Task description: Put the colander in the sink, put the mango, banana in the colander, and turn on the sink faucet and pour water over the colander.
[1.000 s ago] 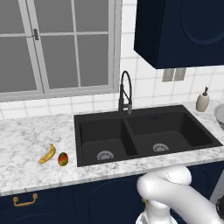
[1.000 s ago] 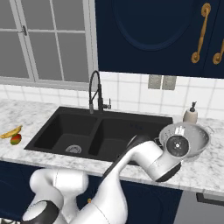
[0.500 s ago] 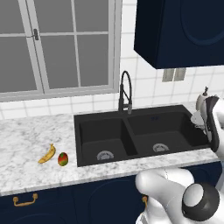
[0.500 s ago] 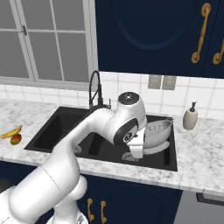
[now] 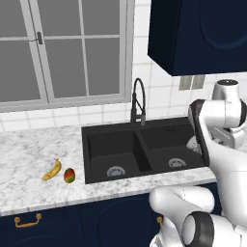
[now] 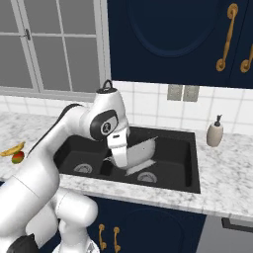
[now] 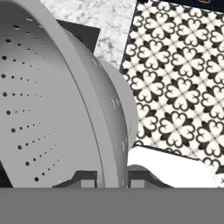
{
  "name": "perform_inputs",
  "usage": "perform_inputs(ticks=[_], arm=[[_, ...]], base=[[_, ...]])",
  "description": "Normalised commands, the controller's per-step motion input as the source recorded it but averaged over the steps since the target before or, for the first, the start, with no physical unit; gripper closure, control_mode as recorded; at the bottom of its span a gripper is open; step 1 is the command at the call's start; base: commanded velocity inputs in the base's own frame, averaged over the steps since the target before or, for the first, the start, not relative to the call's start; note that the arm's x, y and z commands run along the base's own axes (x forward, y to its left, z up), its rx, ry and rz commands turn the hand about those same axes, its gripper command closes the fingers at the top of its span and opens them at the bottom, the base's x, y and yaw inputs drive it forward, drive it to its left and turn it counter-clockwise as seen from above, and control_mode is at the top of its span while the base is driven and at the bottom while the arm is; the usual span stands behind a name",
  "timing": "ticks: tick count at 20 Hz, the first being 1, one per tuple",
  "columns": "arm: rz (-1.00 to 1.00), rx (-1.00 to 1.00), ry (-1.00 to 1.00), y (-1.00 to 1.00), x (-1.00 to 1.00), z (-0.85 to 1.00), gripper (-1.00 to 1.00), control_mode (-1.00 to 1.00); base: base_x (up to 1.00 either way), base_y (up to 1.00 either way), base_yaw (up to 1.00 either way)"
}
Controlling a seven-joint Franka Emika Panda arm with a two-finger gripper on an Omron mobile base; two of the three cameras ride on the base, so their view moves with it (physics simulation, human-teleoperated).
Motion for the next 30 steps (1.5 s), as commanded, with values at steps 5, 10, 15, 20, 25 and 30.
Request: perform_inputs(ticks=[5,10,15,20,25,30], arm=[[0.19,0.04,0.10,1.00,0.01,-0.24,1.00,-1.00],[0.10,0.15,-0.05,1.00,0.05,-0.03,1.00,-1.00],[0.02,0.20,0.02,1.00,0.01,0.00,1.00,-1.00],[0.00,0.05,0.13,1.00,0.02,0.00,1.00,-1.00],[-0.12,0.00,-0.25,0.98,0.09,-0.03,1.00,-1.00],[-0.22,0.00,-0.30,0.90,0.41,0.00,1.00,-1.00]], base=[[0.00,0.00,0.00],[0.00,0.00,0.00],[0.00,0.00,0.00],[0.00,0.00,0.00],[0.00,0.00,0.00],[0.00,0.00,0.00]])
